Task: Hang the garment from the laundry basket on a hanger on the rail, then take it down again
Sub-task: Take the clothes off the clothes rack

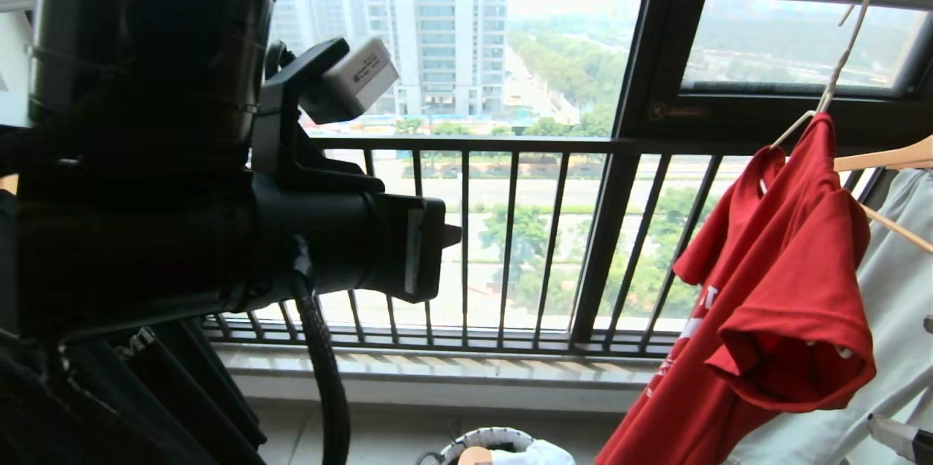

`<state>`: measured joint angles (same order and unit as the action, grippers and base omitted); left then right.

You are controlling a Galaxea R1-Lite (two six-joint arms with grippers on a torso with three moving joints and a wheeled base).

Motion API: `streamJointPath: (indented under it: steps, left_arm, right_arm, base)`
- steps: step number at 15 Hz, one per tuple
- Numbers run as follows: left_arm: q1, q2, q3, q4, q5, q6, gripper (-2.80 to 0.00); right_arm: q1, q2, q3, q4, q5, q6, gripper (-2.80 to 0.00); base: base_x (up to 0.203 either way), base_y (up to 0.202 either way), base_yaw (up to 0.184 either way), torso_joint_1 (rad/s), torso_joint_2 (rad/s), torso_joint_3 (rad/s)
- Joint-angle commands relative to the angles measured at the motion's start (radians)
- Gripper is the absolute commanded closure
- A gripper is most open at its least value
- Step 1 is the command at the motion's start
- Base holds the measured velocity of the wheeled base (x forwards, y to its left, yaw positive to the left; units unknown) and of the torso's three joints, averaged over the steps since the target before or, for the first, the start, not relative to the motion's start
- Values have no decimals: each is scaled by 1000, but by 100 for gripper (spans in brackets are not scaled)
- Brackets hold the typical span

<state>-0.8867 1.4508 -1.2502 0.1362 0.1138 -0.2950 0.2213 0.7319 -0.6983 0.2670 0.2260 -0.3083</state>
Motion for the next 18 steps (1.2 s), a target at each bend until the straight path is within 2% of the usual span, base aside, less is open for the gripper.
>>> streamJointPath:
  steps: [1, 2, 4, 5, 8, 10, 12, 18]
  left_arm:
    - [-52, 148, 29, -160, -14, -3, 0]
    - [-59, 173, 28, -227, -67, -4, 0]
    - [-63, 184, 13, -264, -186, -4, 0]
    - [-72, 195, -1, -267, -214, -4, 0]
    - [-109, 238, -39, -283, -242, -3, 0]
    - [-118, 288, -56, -361, -308, -4, 0]
    - [-144, 323, -78, -415, -327, -2, 0]
    - [-179, 421, -167, -425, -329, 10, 0]
  right_arm:
    - [1, -34, -1, 3, 2, -3, -280]
    - [1, -34, -1, 1, 3, 3, -280]
    - [1, -39, -1, 1, 4, 5, -280]
    - [0, -39, -1, 1, 4, 7, -280]
    - [1, -40, -1, 0, 4, 8, -280]
    - [0, -40, -1, -27, 4, 8, -280]
    - [0, -39, -1, -40, 3, 8, -280]
    - [0, -38, -3, -51, 3, 6, -280]
  base:
    - [0, 0, 0, 0, 0, 0]
    - [0, 0, 0, 0, 0, 0]
    - [0, 0, 0, 0, 0, 0]
    - [0, 0, 0, 0, 0, 0]
    - [0, 0, 0, 0, 0, 0]
    - [0, 0, 0, 0, 0, 0]
    - [0, 0, 0, 0, 0, 0]
    - [0, 0, 0, 0, 0, 0]
